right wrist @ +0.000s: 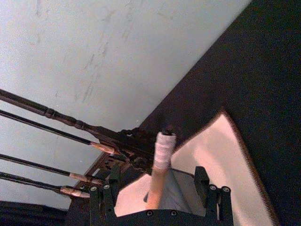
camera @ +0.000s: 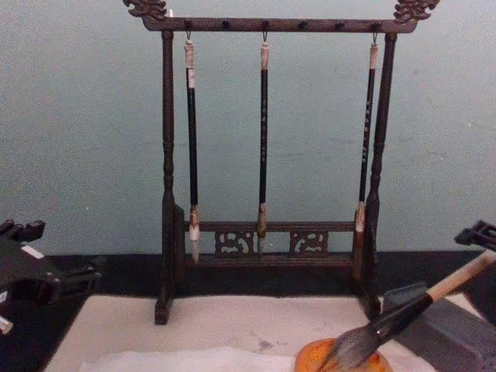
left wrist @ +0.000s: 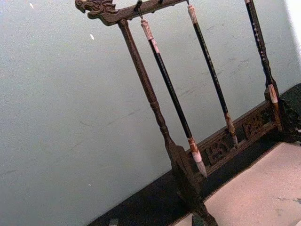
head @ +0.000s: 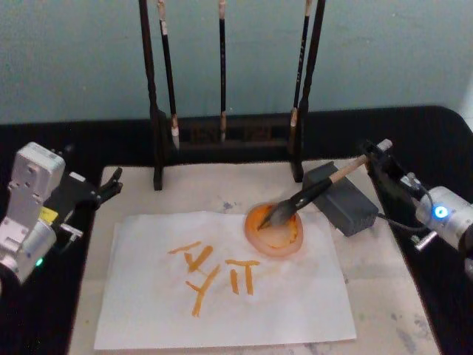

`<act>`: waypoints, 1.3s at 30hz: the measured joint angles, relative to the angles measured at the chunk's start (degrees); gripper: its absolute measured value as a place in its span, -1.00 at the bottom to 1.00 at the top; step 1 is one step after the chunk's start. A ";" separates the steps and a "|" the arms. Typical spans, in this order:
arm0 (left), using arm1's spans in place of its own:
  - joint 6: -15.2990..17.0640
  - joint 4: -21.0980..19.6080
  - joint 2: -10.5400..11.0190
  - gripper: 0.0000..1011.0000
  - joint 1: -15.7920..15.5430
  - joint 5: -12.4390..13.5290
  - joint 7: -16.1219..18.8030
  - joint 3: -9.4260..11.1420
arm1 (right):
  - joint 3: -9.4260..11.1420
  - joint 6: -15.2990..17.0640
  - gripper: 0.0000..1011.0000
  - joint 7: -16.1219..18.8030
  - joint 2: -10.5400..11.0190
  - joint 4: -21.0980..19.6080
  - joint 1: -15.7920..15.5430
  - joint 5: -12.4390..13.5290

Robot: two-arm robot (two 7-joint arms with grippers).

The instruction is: Pick up the brush from the inkstone, write on the paper, then place the brush back to its original position.

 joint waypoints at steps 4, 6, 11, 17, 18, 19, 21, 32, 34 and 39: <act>0.00 0.00 0.00 1.00 0.00 0.00 0.00 0.00 | 0.91 -0.71 0.98 -1.16 1.81 -2.92 -2.55 1.74; 0.00 0.00 0.00 1.00 0.00 0.00 0.00 0.00 | 1.09 -1.01 0.98 -1.46 2.41 -3.81 -3.28 2.15; 0.00 0.00 0.00 1.00 0.00 0.00 0.00 0.00 | 1.58 -2.00 0.98 -2.04 4.69 -7.23 -5.93 3.09; 0.00 0.00 0.00 1.00 0.00 0.00 0.00 0.00 | 1.07 -4.84 0.98 -0.79 7.88 -11.61 -8.58 1.06; 0.00 0.00 0.00 1.00 0.00 0.00 0.00 0.00 | 0.62 -6.24 0.98 -0.28 8.59 -12.63 -9.01 -0.55; 0.00 0.00 0.00 1.00 0.00 0.00 0.00 0.00 | 0.62 -6.24 0.98 -0.28 8.59 -12.63 -9.01 -0.55; 0.00 0.00 0.00 1.00 0.00 0.00 0.00 0.00 | 0.05 -9.03 0.98 0.81 9.29 -14.05 -9.69 -4.68; 0.00 0.00 0.00 1.00 0.00 0.00 0.00 0.00 | -6.98 -22.41 0.98 2.94 7.94 -12.60 -7.05 -32.69; 0.00 0.00 0.00 1.00 0.00 0.00 0.00 0.00 | -8.00 -23.40 0.98 2.63 7.54 -11.84 -6.37 -35.79; 0.00 0.00 0.00 1.00 0.00 0.00 0.00 0.00 | -11.34 -26.86 0.98 0.92 6.20 -8.82 -4.22 -46.92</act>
